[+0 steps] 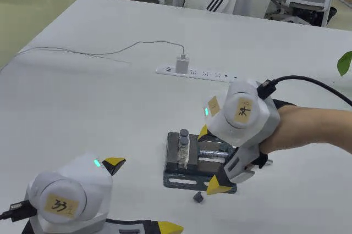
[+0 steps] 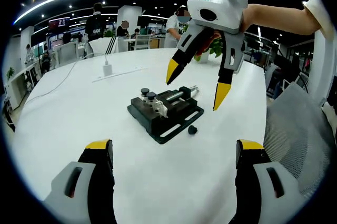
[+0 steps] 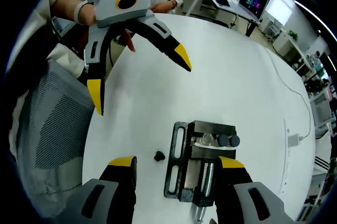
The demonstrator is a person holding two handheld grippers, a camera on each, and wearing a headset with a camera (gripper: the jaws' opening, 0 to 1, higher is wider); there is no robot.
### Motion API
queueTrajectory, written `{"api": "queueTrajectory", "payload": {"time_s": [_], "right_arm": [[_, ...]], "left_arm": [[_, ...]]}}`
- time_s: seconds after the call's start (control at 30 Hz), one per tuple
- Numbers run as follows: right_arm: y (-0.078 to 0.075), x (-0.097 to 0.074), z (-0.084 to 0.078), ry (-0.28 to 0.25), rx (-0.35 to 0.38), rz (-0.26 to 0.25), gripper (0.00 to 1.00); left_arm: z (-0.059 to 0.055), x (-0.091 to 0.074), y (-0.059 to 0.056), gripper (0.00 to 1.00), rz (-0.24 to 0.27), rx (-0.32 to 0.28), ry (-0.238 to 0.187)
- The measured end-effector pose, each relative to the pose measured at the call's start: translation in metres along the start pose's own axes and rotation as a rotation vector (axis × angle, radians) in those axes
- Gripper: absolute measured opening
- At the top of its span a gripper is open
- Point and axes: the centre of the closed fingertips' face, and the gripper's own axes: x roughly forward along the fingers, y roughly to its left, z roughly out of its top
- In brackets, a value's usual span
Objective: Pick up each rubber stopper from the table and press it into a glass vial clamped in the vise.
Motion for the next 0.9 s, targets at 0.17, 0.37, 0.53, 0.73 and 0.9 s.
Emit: {"api": "queueTrajectory", "payload": {"time_s": [0.17,0.37,0.53,0.73,0.9], "right_arm": [[0.006,0.000,-0.002,0.003,-0.014,0.001,0.55],[0.008,-0.001,0.003,-0.026,-0.058,-0.014,0.47],[0.011,0.001,0.010,-0.052,-0.070,-0.006,0.41],[0.019,0.008,0.014,-0.063,-0.144,0.025,0.32],[0.023,0.021,0.005,-0.024,-0.203,0.081,0.16]], "left_arm": [[0.000,-0.001,-0.002,0.96,0.001,0.001,-0.002],[0.001,-0.003,-0.001,0.96,0.010,-0.001,-0.003],[0.001,-0.004,0.000,0.96,0.016,0.002,-0.002],[0.002,-0.004,0.001,0.96,0.022,-0.005,-0.008],[0.000,-0.004,0.001,0.96,0.022,-0.012,-0.008]]}}
